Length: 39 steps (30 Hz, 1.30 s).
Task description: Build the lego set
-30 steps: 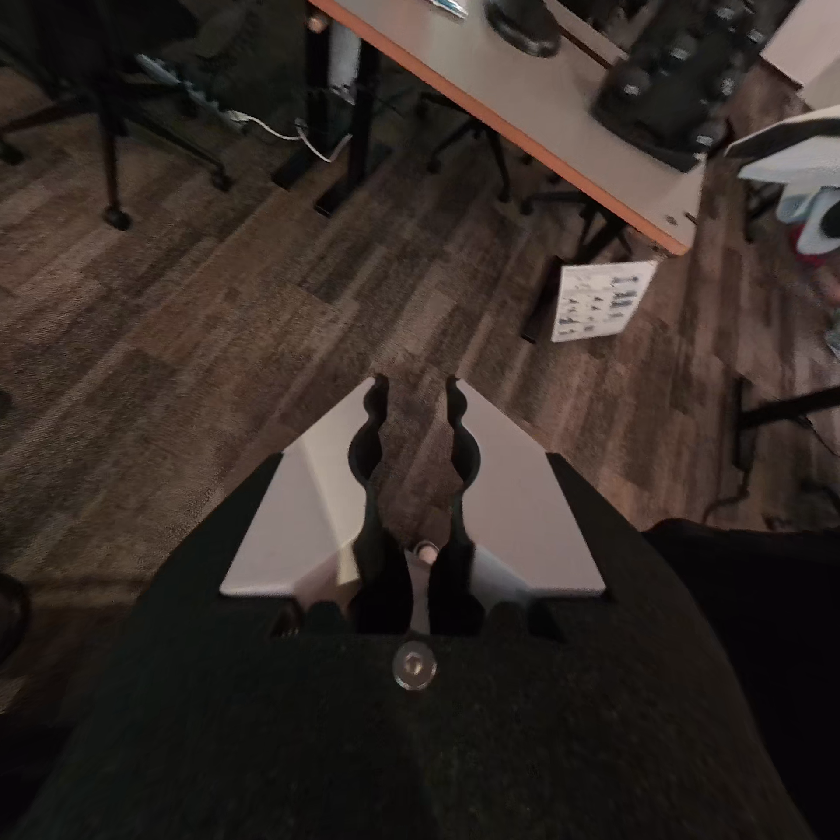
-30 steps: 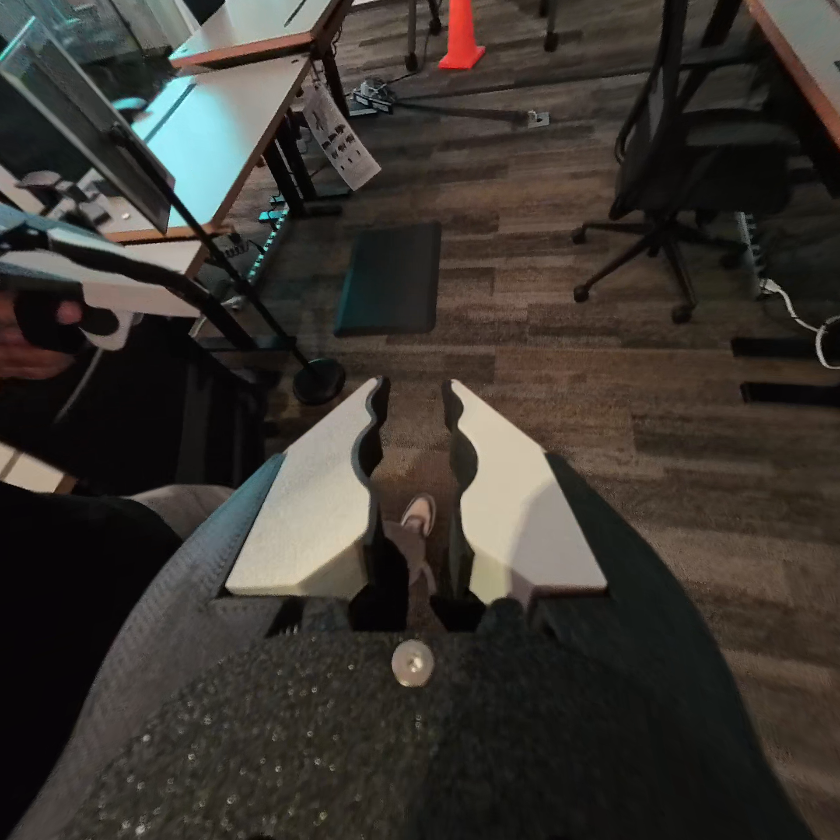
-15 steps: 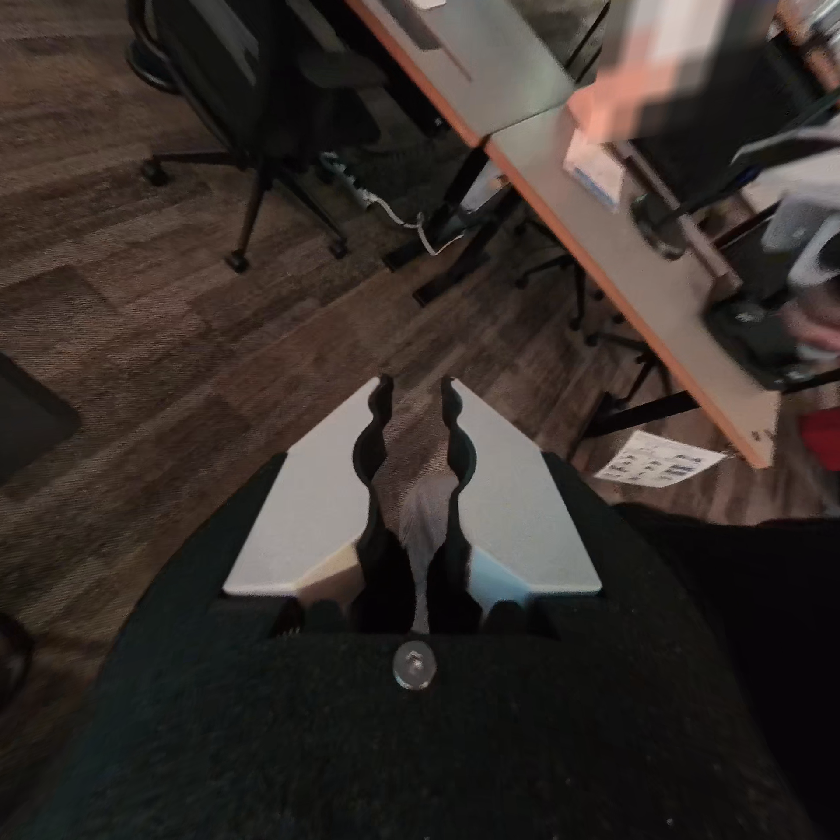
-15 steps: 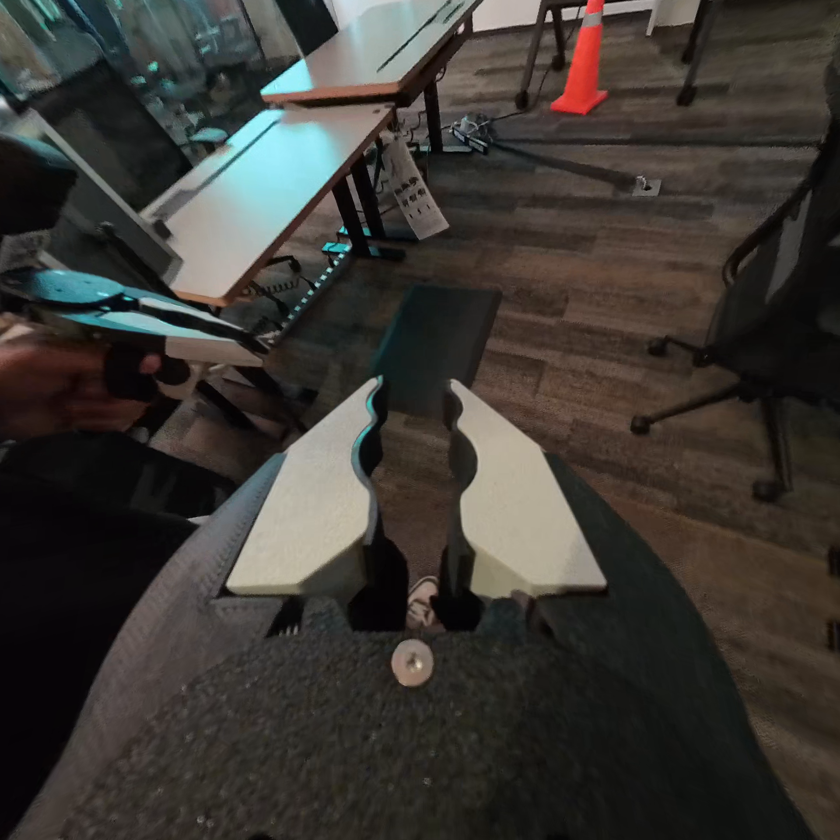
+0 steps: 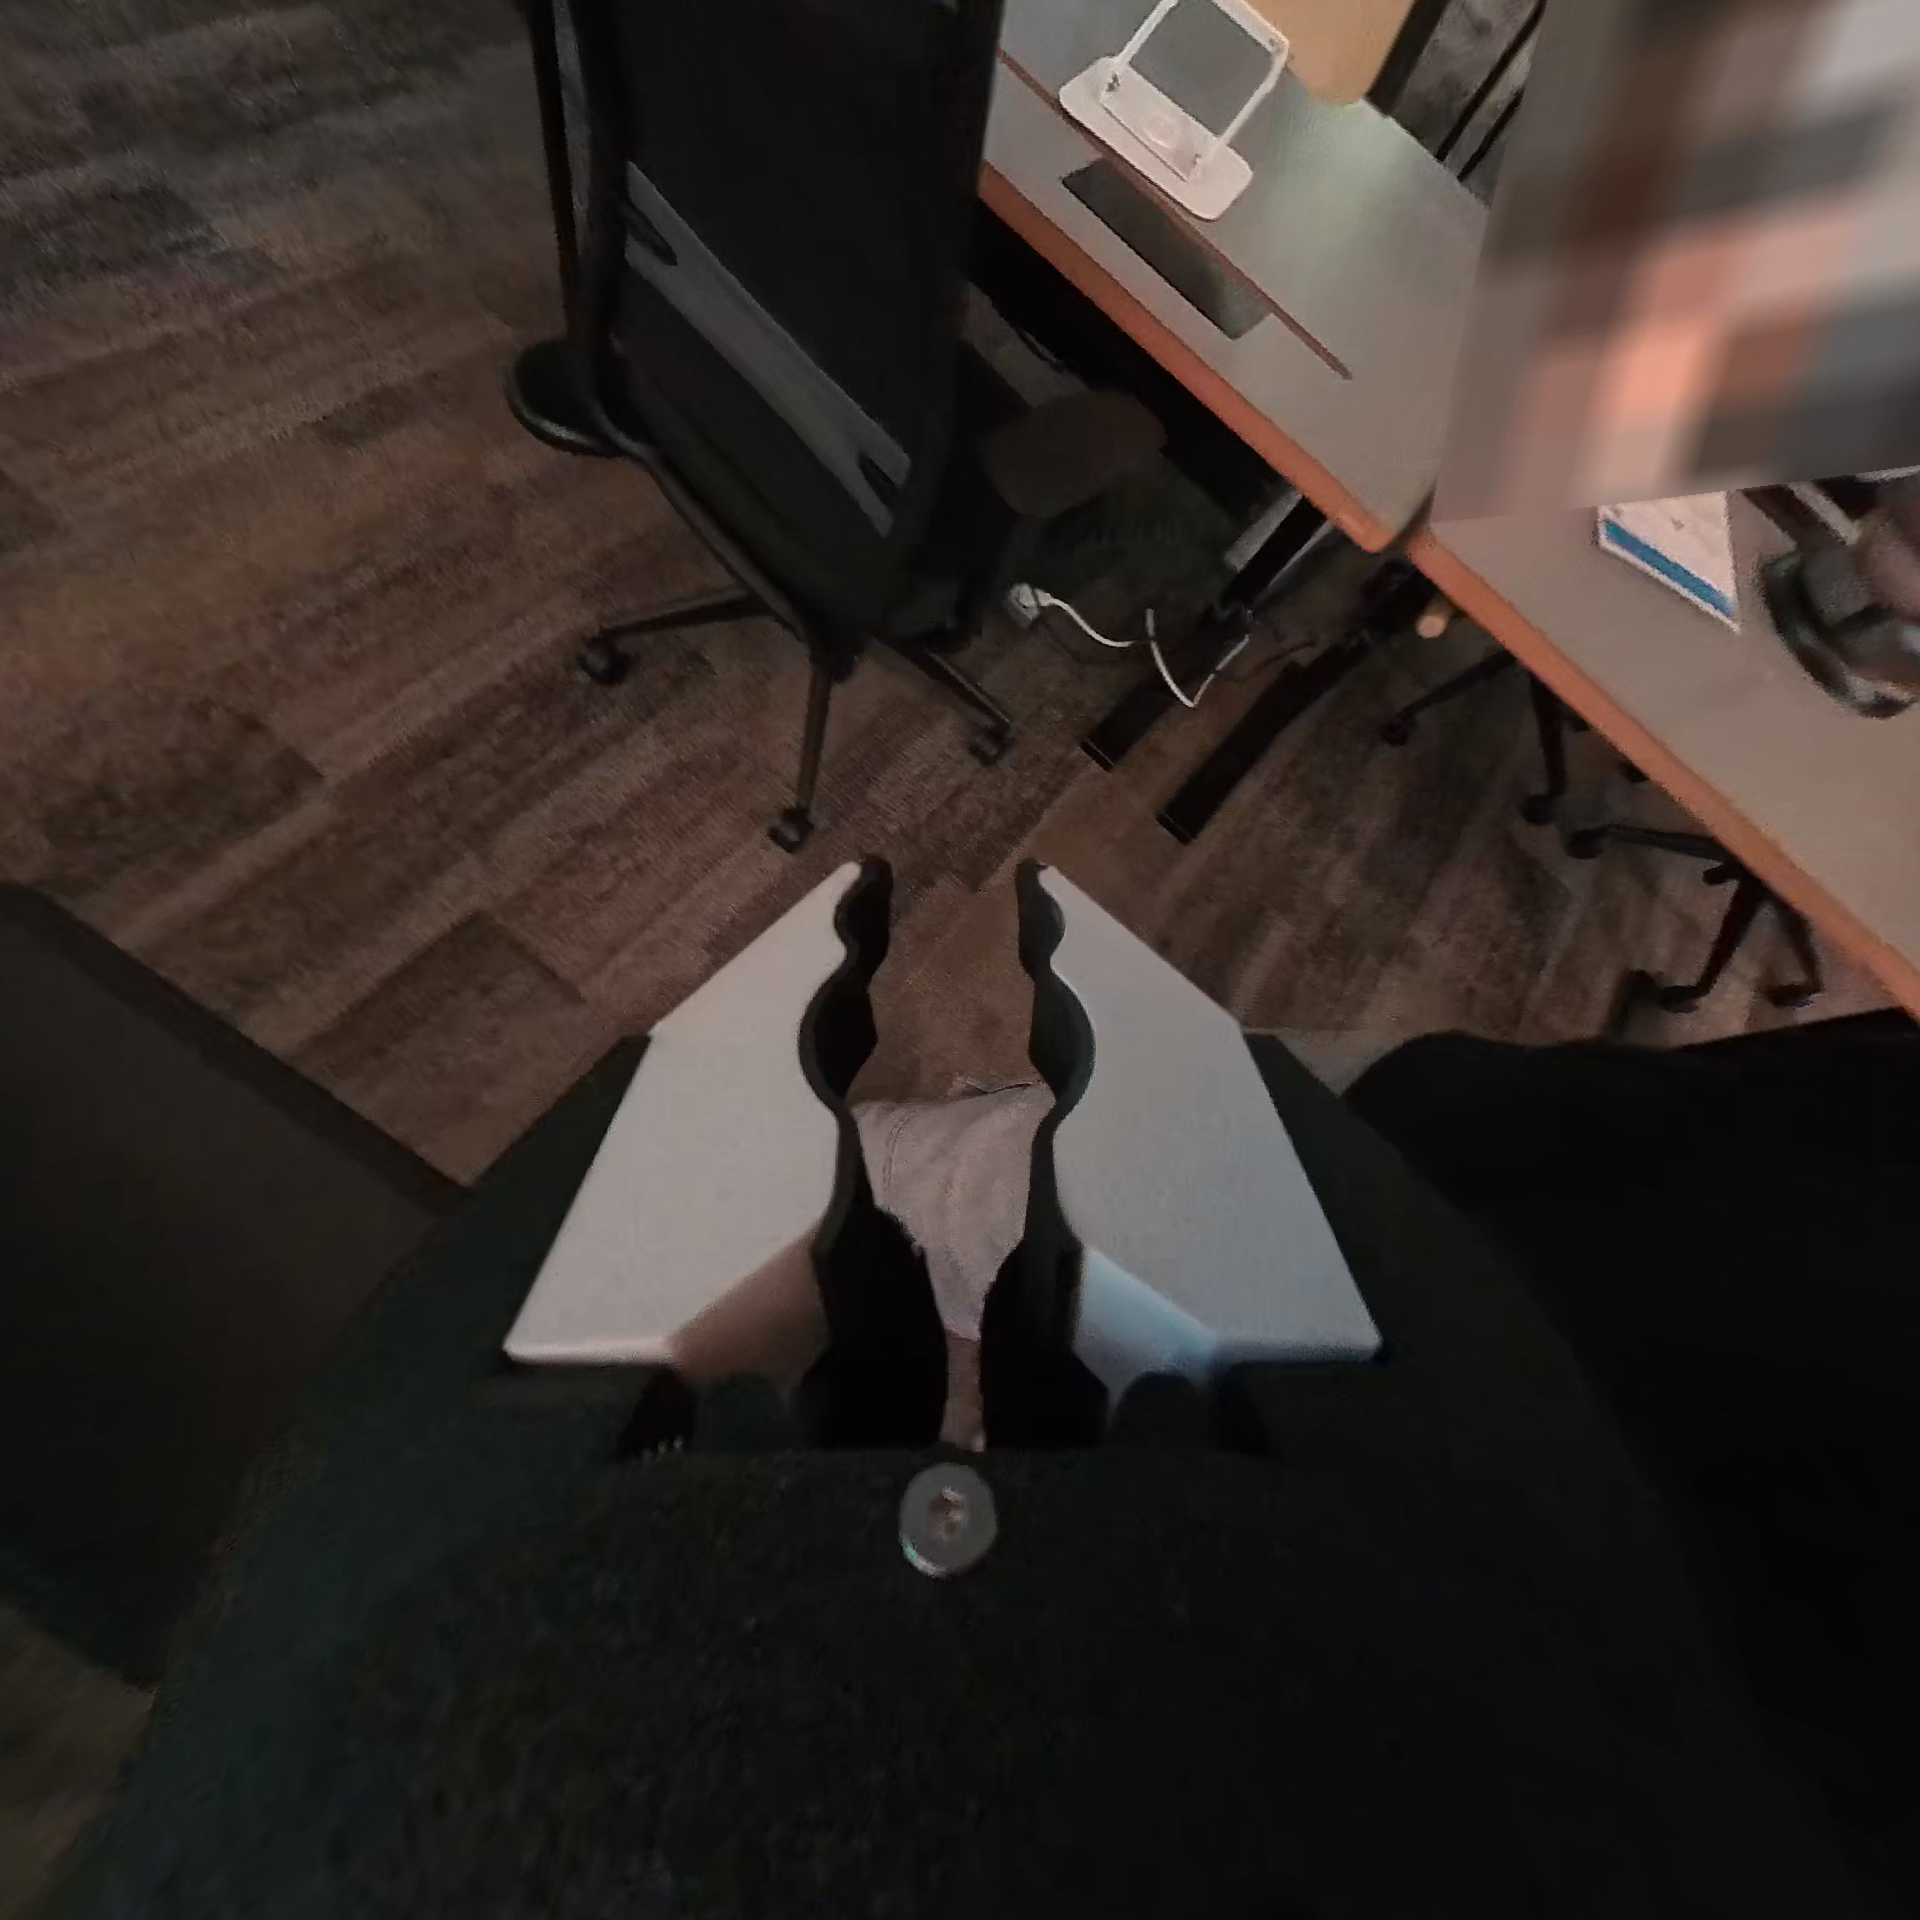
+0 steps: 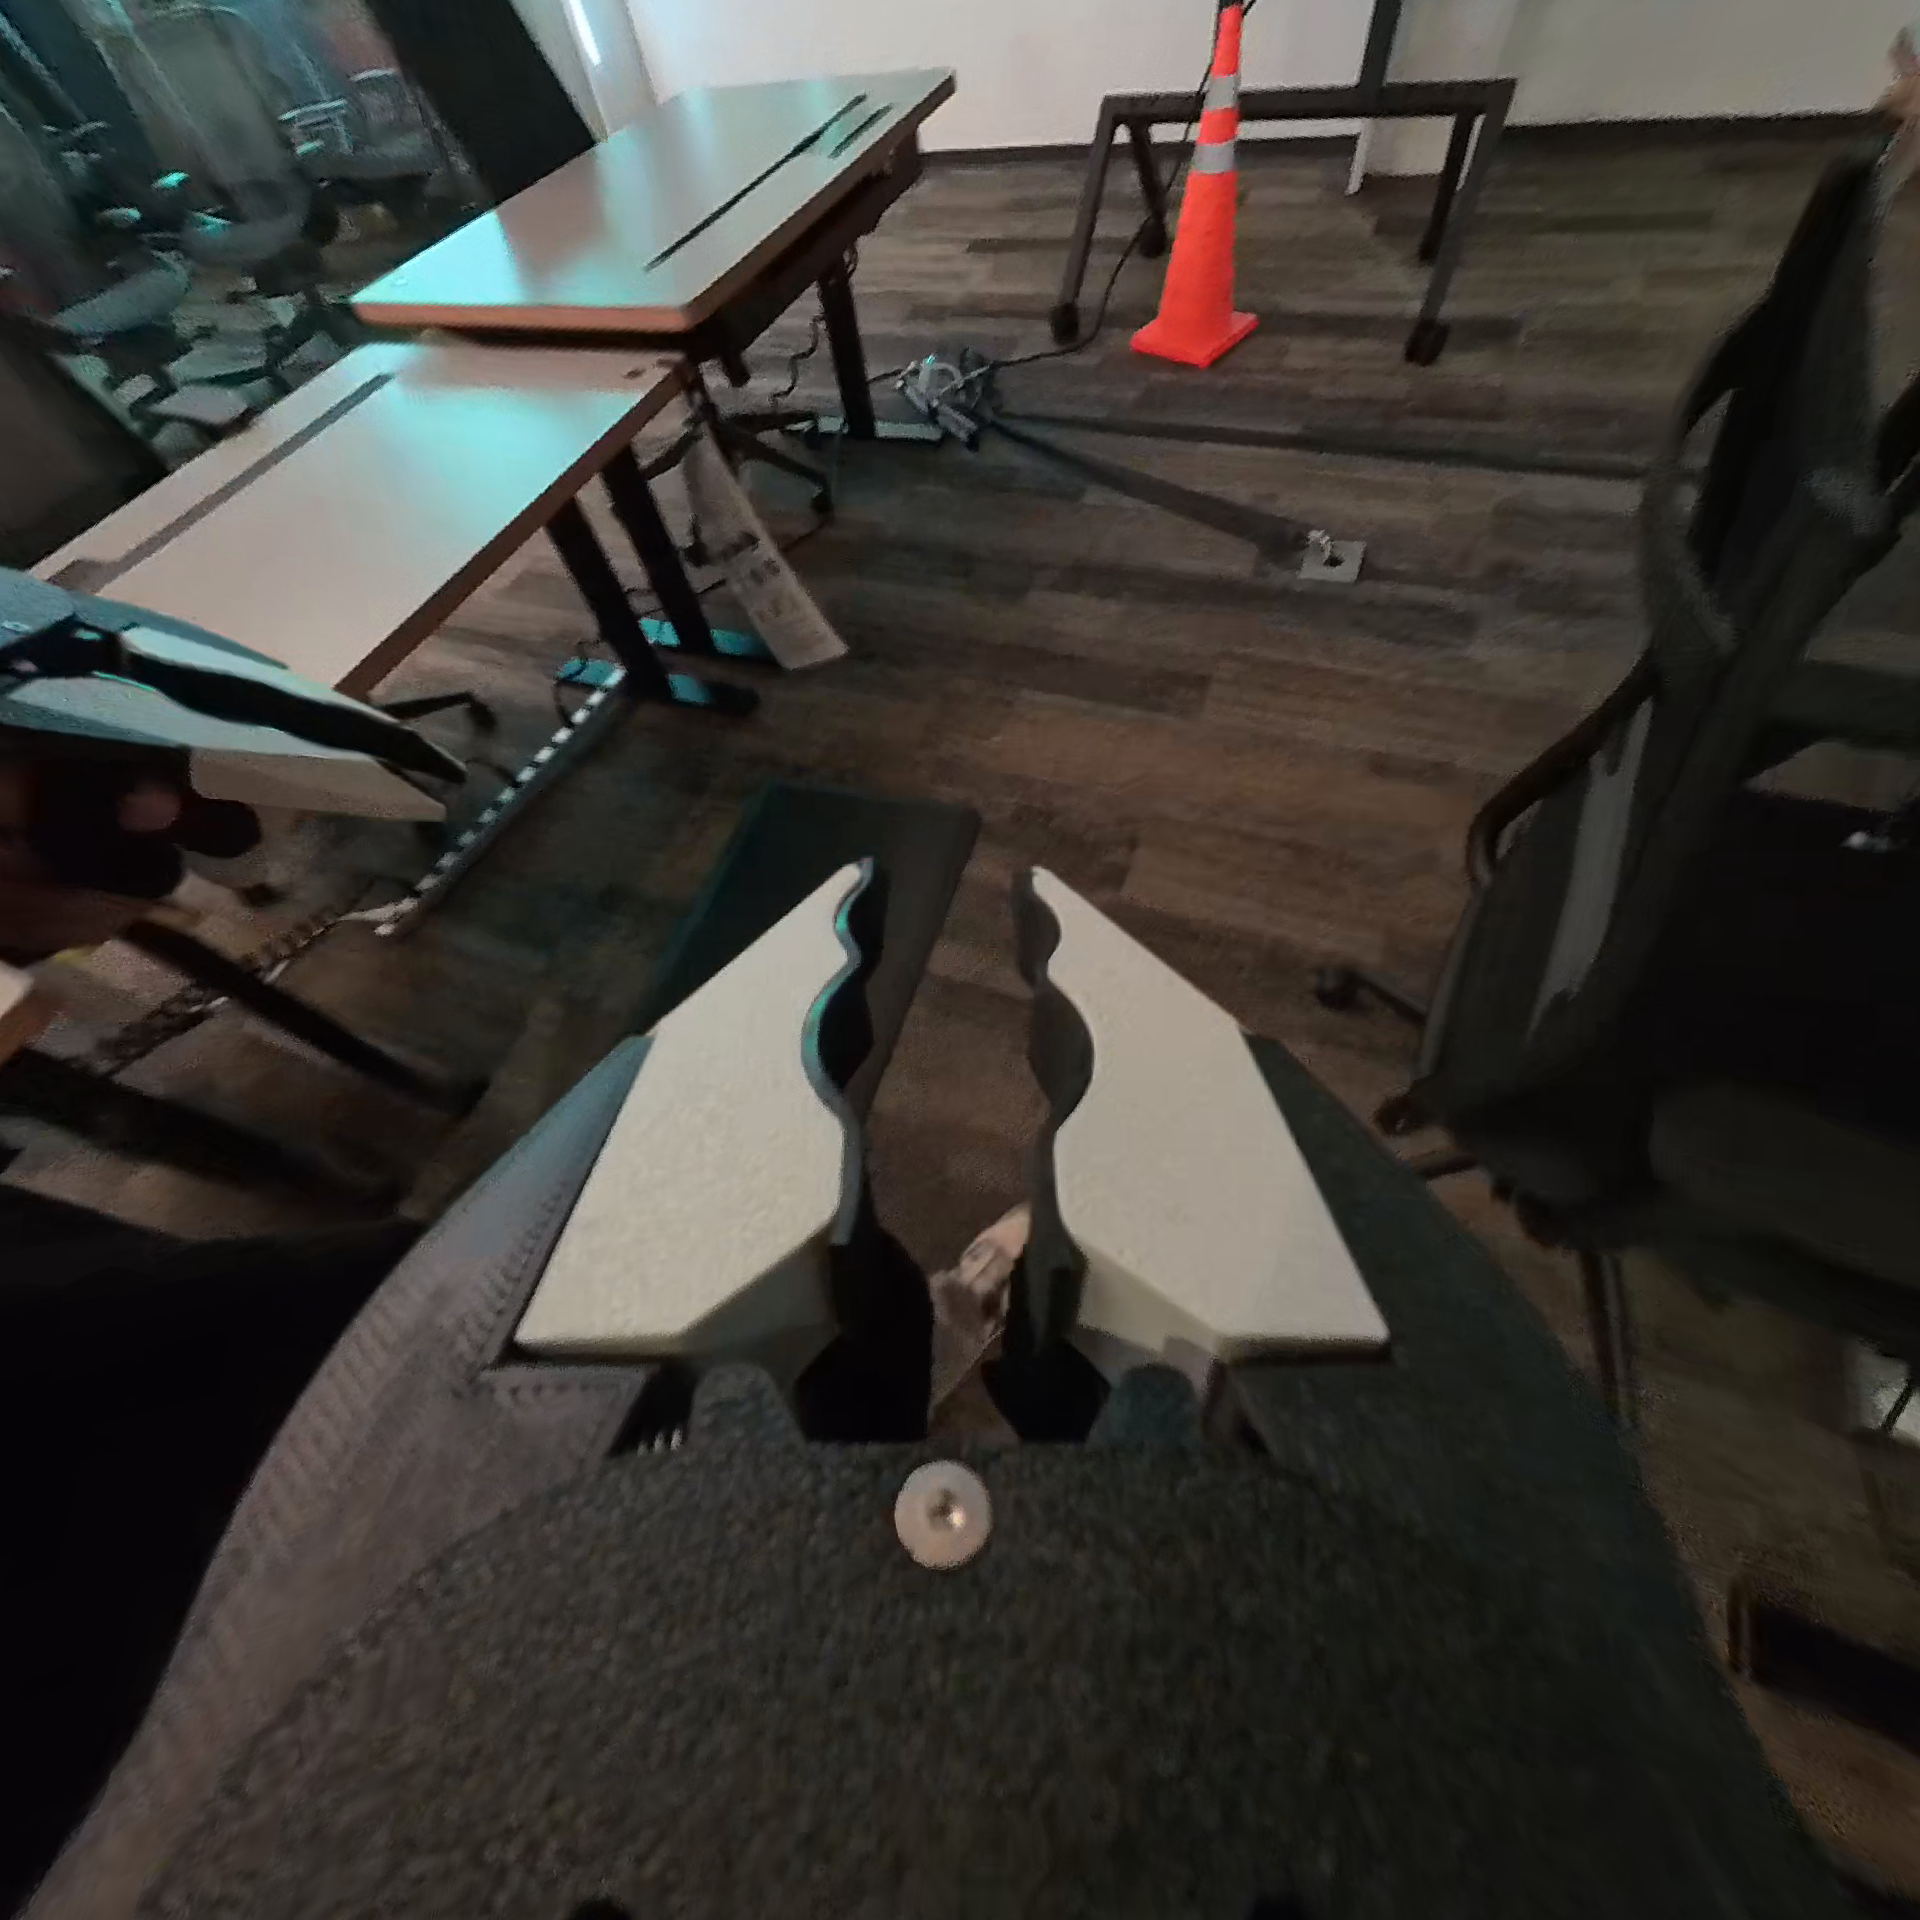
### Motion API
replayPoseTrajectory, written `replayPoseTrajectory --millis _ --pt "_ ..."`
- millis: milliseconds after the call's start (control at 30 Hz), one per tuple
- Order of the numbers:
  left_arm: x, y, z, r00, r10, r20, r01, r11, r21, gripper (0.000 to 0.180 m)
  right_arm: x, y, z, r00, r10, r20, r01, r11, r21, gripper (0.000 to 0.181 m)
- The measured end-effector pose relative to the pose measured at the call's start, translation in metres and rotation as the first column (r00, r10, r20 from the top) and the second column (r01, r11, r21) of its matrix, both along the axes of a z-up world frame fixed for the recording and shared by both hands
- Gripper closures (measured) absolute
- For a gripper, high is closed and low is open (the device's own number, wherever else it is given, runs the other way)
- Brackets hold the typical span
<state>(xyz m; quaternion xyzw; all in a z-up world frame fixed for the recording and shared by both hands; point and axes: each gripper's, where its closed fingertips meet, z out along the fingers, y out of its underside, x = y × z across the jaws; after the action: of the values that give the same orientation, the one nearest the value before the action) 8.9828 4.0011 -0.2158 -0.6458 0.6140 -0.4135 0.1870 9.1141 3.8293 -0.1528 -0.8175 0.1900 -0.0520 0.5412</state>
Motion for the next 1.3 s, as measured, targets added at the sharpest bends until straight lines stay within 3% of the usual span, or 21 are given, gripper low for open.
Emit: replayPoseTrajectory --millis 167,300,333,400,467,567,633,767,900,1033,1100,1167,1300 --pt "0.143 0.098 0.034 0.997 -0.073 0.03 0.07 0.993 0.1 0.155 0.148 0.088 0.036 0.998 -0.059 0.003 0.059 0.996 0.061 0.151" --pt "0.239 0.183 0.06 0.993 -0.08 0.085 0.07 0.99 0.122 0.151 0.26 0.154 0.078 0.991 -0.101 0.083 0.095 0.992 0.078 0.146" --pt "0.262 0.202 0.063 0.991 -0.09 0.103 0.079 0.991 0.106 0.147 0.29 0.168 0.089 0.986 -0.131 0.101 0.122 0.988 0.091 0.141" --pt "0.306 0.226 0.064 0.972 -0.184 0.146 0.183 0.983 0.016 0.122 0.344 0.199 0.106 0.982 -0.161 0.103 0.145 0.979 0.145 0.147" --pt "0.35 0.252 0.063 0.946 -0.274 0.175 0.292 0.952 -0.087 0.12 0.394 0.23 0.109 0.985 -0.154 0.084 0.138 0.976 0.166 0.146" --pt "0.441 0.318 0.058 0.93 -0.285 0.234 0.321 0.937 -0.135 0.121 0.487 0.274 0.093 0.973 -0.226 0.05 0.216 0.966 0.144 0.114" --pt "0.508 0.364 0.048 0.915 -0.328 0.234 0.356 0.93 -0.089 0.122 0.548 0.299 0.083 0.953 -0.3 0.051 0.291 0.948 0.127 0.106" --pt "0.653 0.436 0.039 0.877 -0.455 0.157 0.467 0.883 -0.051 0.122 0.653 0.333 0.081 0.883 -0.468 0.044 0.462 0.881 0.103 0.109" --pt "0.807 0.469 0.03 0.809 -0.574 0.129 0.584 0.809 -0.063 0.125 0.736 0.359 0.095 0.846 -0.528 0.065 0.528 0.849 0.03 0.12" --pt "0.951 0.472 -0.008 0.733 -0.676 0.072 0.68 0.725 -0.11 0.127 0.823 0.371 0.099 0.803 -0.587 0.1 0.591 0.807 -0.004 0.122" --pt "1.015 0.46 -0.024 0.674 -0.737 0.051 0.736 0.663 -0.138 0.141 0.868 0.375 0.093 0.788 -0.603 0.124 0.61 0.792 -0.027 0.125" --pt "1.081 0.446 -0.04 0.631 -0.774 0.049 0.774 0.623 -0.112 0.143 0.909 0.385 0.084 0.814 -0.566 0.13 0.576 0.815 -0.054 0.148" --pt "1.209 0.412 -0.078 0.576 -0.817 -0.015 0.817 0.576 0.006 0.131 0.994 0.395 0.081 0.816 -0.55 0.179 0.573 0.81 -0.124 0.135"
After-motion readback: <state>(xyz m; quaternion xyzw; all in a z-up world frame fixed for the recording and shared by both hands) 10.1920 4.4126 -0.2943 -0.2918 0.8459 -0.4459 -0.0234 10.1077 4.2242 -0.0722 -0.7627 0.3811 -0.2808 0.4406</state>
